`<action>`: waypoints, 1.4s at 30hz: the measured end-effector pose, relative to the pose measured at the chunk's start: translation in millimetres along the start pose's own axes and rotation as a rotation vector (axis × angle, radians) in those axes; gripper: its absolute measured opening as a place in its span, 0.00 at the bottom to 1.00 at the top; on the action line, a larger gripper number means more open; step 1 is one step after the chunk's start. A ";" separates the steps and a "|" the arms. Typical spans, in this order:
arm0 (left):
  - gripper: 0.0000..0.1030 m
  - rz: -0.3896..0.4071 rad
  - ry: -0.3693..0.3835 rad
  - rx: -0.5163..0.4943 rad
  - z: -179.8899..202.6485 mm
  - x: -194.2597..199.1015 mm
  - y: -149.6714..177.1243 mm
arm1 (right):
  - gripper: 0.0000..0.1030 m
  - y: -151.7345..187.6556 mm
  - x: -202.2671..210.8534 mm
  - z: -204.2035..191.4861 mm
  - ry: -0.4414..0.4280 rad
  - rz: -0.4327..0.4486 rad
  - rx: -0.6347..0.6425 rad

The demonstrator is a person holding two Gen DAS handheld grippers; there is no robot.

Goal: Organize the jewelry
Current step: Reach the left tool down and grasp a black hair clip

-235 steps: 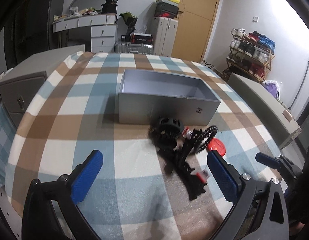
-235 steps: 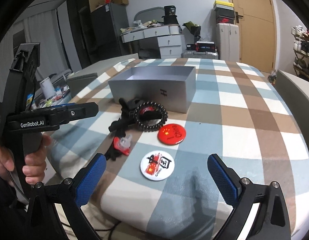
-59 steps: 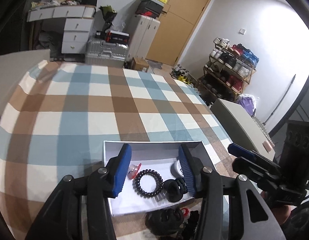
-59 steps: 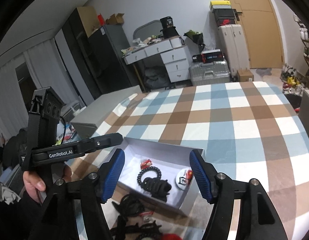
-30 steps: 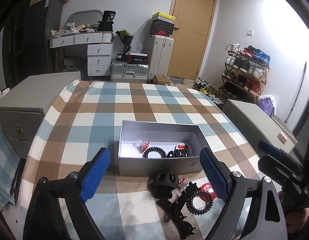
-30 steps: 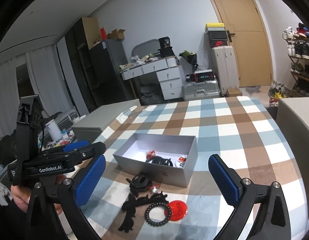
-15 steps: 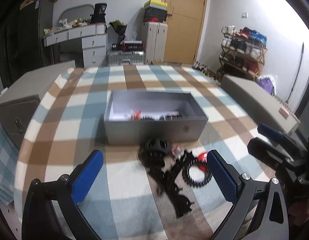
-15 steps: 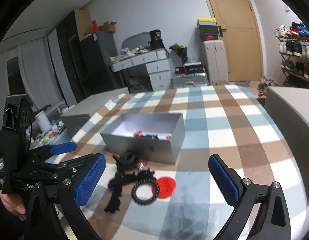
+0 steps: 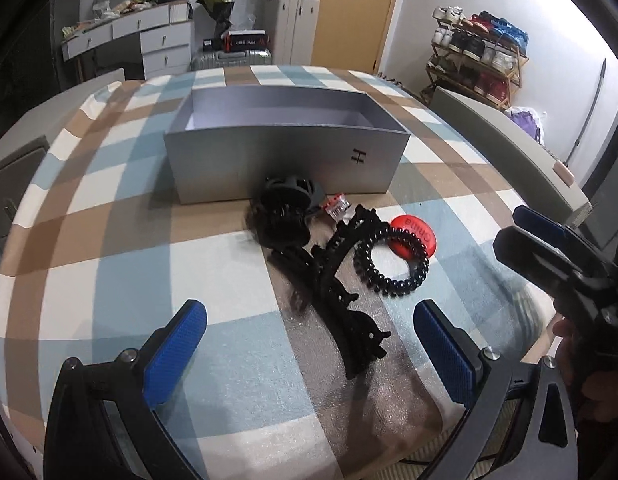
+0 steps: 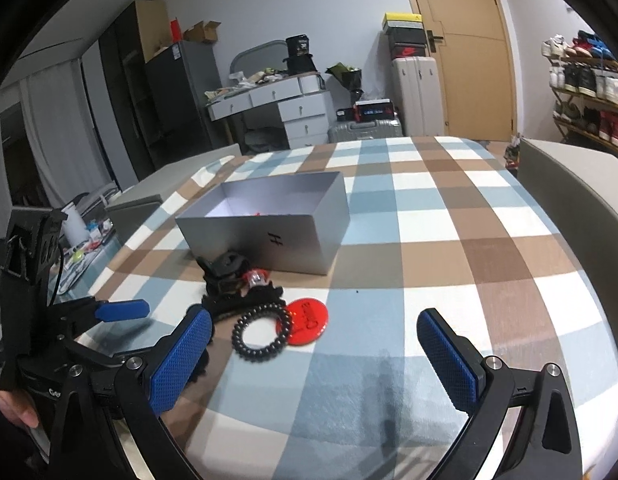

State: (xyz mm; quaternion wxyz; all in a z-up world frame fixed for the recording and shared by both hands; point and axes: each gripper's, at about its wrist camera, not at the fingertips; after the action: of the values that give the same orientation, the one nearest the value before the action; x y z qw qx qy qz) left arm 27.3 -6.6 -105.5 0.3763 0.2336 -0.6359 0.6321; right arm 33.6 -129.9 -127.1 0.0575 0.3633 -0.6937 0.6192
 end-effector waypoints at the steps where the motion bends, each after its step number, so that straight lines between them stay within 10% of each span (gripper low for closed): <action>1: 0.98 -0.003 -0.002 -0.007 1.6 -1.0 -0.2 | 1.00 0.1 -0.3 0.4 0.003 -0.001 0.001; 11: 0.79 -0.061 -0.035 -0.050 6.7 -14.5 1.6 | 1.00 4.3 -0.7 4.6 -0.009 0.000 -0.020; 19: 0.24 -0.076 -0.025 -0.075 6.1 -10.7 0.1 | 1.00 5.6 -0.9 4.5 -0.018 0.001 -0.031; 42: 0.19 -0.045 0.003 -0.053 -24.7 18.7 5.1 | 1.00 5.5 -10.5 -5.5 -0.075 -0.052 -0.049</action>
State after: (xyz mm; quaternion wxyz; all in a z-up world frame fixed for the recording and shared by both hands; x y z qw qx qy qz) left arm 16.5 21.4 -96.3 0.3974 0.2368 -0.6463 0.6069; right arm 36.1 -120.6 -135.9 0.0565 0.4026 -0.7006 0.5864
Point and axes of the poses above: each gripper's, at about its wrist camera, not at the fingertips, and x roughly against the way its jaws point, z to its right, y to its underside, and after that the axes turned 5 degrees about -y, right-handed
